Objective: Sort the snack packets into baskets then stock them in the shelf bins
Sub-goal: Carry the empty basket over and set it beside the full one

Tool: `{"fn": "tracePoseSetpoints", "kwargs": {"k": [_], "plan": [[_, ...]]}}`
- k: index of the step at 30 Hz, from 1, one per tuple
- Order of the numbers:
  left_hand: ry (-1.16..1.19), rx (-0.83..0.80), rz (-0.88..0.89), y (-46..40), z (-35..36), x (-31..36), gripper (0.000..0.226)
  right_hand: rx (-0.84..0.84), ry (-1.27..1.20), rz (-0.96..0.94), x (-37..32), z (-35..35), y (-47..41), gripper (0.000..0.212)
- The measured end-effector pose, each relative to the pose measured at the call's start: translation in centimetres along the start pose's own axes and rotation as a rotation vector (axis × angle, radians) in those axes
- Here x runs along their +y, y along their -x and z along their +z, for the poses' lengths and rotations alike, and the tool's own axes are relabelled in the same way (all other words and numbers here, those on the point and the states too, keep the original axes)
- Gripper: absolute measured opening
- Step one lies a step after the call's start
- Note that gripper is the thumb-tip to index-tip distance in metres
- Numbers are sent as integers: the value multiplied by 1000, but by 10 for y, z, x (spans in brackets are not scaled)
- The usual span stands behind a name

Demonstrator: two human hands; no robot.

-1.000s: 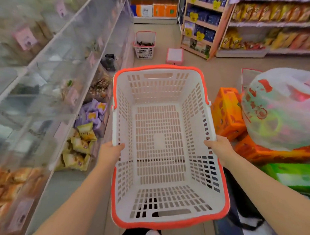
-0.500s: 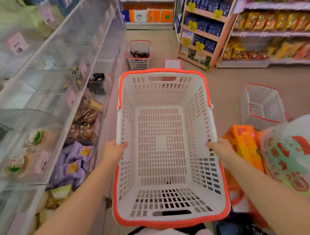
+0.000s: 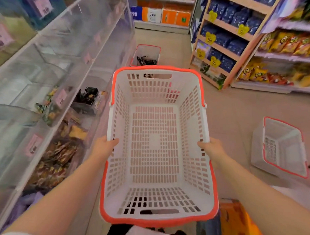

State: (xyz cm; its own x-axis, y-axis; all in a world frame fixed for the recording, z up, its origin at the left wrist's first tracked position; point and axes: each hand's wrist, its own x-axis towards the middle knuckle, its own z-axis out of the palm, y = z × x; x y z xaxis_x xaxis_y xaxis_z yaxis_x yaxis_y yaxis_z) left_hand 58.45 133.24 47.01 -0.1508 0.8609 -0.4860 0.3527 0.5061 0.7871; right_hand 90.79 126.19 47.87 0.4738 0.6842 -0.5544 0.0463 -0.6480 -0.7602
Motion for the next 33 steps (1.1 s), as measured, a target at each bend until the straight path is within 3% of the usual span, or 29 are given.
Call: {"fn": "tracePoseSetpoints", "kwargs": {"k": [8,13,21,27,33], "plan": [[-76,-8,43,-155,18,102,8,27,-76,49,-88,41,-134,17],[-84,-23,38,-238,23,167,26,16,-89,55,-154,56,-211,19],[-73,-18,33,-358,62,246,28,-1,-48,59,-252,61,-343,15],[-23,54,-65,-451,97,298,32,-96,27,35,-341,69,-453,11],[37,166,-86,-516,122,349,18,-178,136,-7,-427,76,-544,10]]}}
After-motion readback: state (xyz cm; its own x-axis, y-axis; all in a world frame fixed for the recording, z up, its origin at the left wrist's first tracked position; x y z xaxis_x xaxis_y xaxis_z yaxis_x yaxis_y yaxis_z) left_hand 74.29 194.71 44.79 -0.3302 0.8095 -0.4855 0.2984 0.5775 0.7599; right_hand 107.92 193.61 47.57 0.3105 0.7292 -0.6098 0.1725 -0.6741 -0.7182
